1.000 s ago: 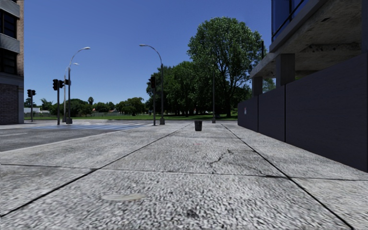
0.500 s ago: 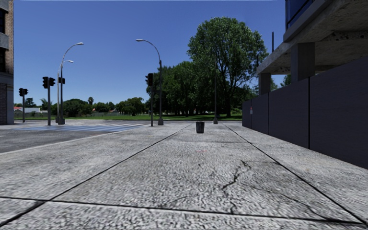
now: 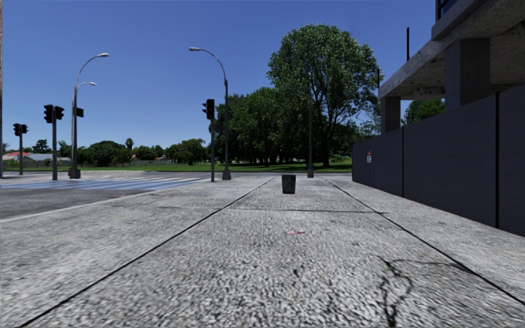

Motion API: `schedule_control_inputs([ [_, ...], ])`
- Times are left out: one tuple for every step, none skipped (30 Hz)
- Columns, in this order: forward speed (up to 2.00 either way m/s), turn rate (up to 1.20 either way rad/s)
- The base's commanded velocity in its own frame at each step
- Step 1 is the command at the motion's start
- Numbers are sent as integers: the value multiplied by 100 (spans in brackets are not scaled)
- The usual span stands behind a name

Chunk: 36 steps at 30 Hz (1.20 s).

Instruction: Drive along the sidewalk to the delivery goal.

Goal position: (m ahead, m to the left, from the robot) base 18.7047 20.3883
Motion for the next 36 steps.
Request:
schedule_control_inputs([
  [200,0],
  [200,0],
  [200,0],
  [200,0],
  [200,0],
  [200,0],
  [200,0],
  [200,0],
  [200,0],
  [200,0],
  [200,0],
  [200,0],
  [200,0],
  [200,0],
  [200,0],
  [200,0],
  [200,0],
  [200,0],
  [200,0],
  [200,0],
  [200,0],
  [200,0],
  [200,0],
  [200,0],
  [200,0],
  [200,0],
  [200,0],
  [200,0],
  [200,0],
  [200,0],
  [200,0],
  [200,0],
  [200,0],
  [200,0],
  [200,0],
  [200,0],
])
